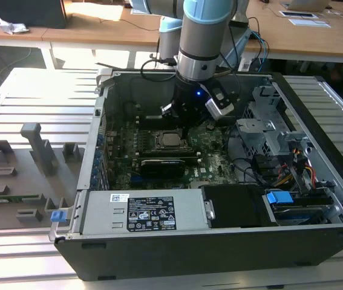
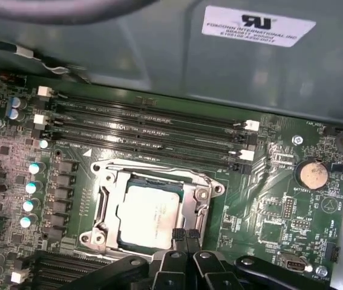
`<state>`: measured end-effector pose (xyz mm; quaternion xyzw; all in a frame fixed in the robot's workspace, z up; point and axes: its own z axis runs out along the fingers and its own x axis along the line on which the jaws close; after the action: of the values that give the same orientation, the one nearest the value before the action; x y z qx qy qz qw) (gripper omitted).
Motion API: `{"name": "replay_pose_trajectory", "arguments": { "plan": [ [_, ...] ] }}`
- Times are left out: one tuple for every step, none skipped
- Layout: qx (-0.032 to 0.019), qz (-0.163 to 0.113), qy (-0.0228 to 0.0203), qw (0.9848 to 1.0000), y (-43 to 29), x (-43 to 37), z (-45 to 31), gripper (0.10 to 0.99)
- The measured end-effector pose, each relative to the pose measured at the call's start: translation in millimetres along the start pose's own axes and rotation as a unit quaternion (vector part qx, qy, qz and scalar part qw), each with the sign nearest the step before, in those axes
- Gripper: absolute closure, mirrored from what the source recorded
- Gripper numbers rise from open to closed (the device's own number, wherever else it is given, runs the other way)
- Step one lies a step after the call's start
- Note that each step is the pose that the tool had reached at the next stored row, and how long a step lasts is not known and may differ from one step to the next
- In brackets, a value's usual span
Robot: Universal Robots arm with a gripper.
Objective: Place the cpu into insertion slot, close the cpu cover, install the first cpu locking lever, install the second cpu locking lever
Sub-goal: 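Install the second cpu locking lever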
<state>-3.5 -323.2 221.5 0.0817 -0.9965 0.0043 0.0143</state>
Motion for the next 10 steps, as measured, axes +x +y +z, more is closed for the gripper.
{"name": "replay_pose_trajectory", "arguments": {
  "plan": [
    [0.0003,0.000,0.0001,1.0000,0.0,0.0,-1.5,0.980],
    [0.0002,0.000,0.0000,1.0000,0.0,0.2,-8.0,0.980],
    [0.0002,0.000,0.0000,1.0000,-0.1,0.4,-14.4,0.980],
    [0.0002,0.000,0.0000,1.0000,-0.1,0.6,-19.8,0.980],
    [0.0002,0.000,0.0000,1.0000,-0.1,0.8,-26.1,0.980],
    [0.0003,0.000,0.0000,1.0000,-0.2,0.9,-31.7,0.980],
    [0.0003,0.000,0.0000,1.0000,-0.2,1.1,-35.9,0.980],
    [0.0005,0.000,0.0000,1.0000,-0.2,1.3,-44.3,0.980],
    [0.0005,0.000,0.0000,1.0000,-0.3,1.4,-49.6,0.980],
    [0.0004,0.000,0.0000,1.0000,-0.2,1.4,-50.1,0.980]
  ]
}}
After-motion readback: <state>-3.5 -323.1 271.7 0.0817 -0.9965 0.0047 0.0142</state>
